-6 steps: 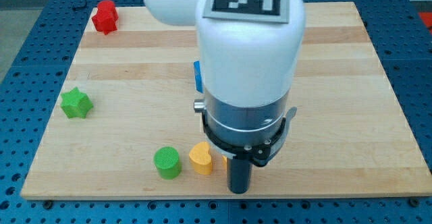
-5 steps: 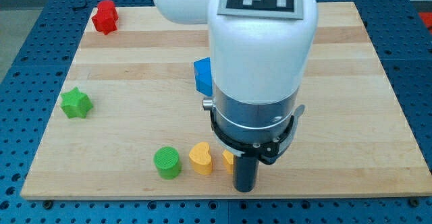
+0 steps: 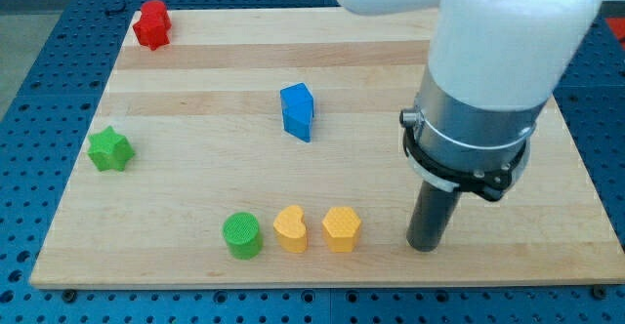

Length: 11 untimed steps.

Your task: Push the yellow hexagon towards left

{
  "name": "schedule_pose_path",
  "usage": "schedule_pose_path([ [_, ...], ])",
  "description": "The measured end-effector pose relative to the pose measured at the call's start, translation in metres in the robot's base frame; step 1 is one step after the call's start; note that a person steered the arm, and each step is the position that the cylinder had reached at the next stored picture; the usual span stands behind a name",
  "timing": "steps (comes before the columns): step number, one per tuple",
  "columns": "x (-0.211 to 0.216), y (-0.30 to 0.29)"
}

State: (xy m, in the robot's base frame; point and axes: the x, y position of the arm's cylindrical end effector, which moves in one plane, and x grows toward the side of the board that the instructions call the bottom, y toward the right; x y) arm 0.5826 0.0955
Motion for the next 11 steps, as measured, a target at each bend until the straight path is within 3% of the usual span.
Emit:
schedule_pose_path([
  [11, -0.011, -0.073],
])
